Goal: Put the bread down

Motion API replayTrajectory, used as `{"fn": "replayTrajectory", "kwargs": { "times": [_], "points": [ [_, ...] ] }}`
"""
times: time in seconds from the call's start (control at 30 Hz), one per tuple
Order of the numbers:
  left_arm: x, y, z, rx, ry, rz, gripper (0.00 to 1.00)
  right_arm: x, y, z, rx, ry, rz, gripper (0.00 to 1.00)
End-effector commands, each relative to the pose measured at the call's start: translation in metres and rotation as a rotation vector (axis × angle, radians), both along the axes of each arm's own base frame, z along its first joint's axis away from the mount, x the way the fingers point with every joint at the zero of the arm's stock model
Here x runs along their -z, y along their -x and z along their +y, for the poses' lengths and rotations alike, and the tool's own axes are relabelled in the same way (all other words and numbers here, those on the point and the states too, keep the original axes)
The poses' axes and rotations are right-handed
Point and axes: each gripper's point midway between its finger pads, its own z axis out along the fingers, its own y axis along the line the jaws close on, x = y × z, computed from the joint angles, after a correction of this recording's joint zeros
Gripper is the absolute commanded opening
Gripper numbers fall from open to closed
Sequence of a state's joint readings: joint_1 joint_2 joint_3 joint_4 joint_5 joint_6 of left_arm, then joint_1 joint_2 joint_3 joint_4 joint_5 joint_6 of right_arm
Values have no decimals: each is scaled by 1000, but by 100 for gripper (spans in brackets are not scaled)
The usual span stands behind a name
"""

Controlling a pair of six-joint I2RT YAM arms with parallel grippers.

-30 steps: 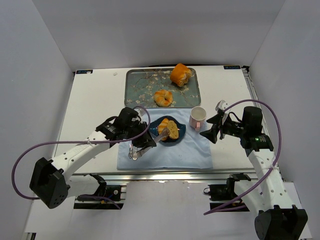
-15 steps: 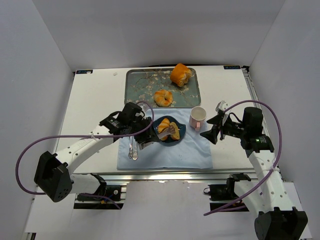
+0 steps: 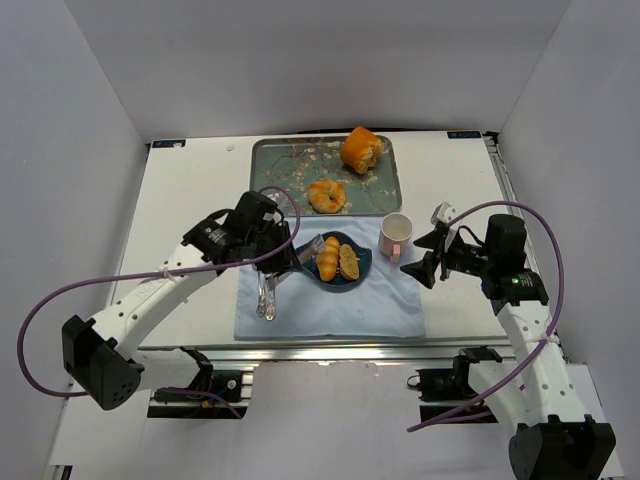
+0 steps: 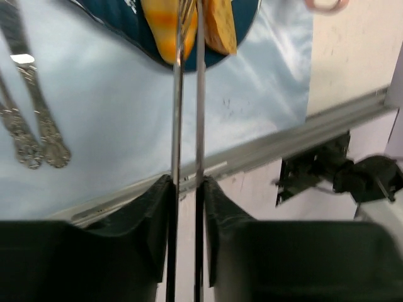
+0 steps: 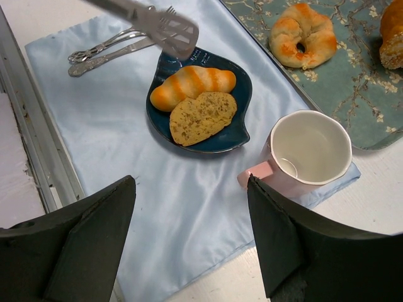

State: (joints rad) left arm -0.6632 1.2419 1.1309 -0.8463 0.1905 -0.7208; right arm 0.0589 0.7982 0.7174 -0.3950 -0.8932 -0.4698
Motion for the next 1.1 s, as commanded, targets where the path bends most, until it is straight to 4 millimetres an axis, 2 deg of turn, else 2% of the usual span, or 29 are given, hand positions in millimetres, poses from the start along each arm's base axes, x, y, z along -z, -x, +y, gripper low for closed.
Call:
{"fn": "replayTrajectory", "kwargs": {
  "times": [0.0,0.03,0.1,0.13,0.17,0.2,0.23,0.27,0.3,0.33,0.37,0.4,0.47,0.57,0.6,0.63,0.67,0.73,0.8,0.9,0.97,1.03,1.07],
  "points": [
    [-31,-25,35,-91,-101,-156,32,-11,0,0,-24,9,-56,76],
    [-32,-31,45,-114,-122,-174,29,-11,1,0,-30,15,-63,76],
    [-30,-54,87,-216,-214,-238,21,-11,1,0,-41,25,-83,76],
    [-29,-66,101,-254,-217,-272,19,-12,2,0,-47,28,-92,76],
    [-8,-68,120,-246,-274,-269,14,-12,2,0,-55,32,-104,76],
    [-3,-78,150,-317,-301,-282,11,-14,1,1,-58,34,-111,76],
    [-1,-91,162,-346,-305,-331,9,-14,1,0,-61,37,-114,76],
    [8,-96,173,-319,-339,-357,7,-15,0,0,-63,40,-118,77],
    [30,-94,189,-328,-366,-330,4,-17,1,0,-67,47,-125,77],
    [30,-106,195,-344,-377,-383,5,-18,0,0,-66,51,-128,77],
    [37,-110,205,-343,-414,-399,5,-18,-1,-1,-65,55,-128,77],
    [51,-108,210,-330,-442,-390,6,-19,-1,-1,-68,59,-134,77],
    [62,-119,225,-343,-509,-411,6,-20,-1,-1,-67,61,-137,77],
    [88,-124,241,-343,-559,-376,7,-22,-1,-2,-65,64,-144,77],
    [94,-124,241,-340,-555,-368,10,-22,-1,-2,-61,66,-144,78],
    [104,-124,242,-335,-554,-349,21,-22,-1,-3,-57,68,-147,78],
    [107,-124,247,-351,-558,-337,28,-21,-3,-5,-41,77,-145,78],
    [115,-121,253,-367,-574,-298,41,-23,-5,-6,-5,65,-121,89],
    [126,-115,259,-382,-591,-245,46,-24,-16,-14,98,59,-87,89],
    [128,-114,269,-423,-582,-222,55,-24,-38,-33,307,46,3,89],
    [127,-114,271,-434,-579,-218,75,-20,-51,-48,418,77,41,90],
    [125,-113,270,-432,-568,-215,77,-23,-59,-58,494,90,64,89],
    [122,-113,270,-435,-564,-220,85,-29,-62,-61,518,88,58,89]
  ]
}}
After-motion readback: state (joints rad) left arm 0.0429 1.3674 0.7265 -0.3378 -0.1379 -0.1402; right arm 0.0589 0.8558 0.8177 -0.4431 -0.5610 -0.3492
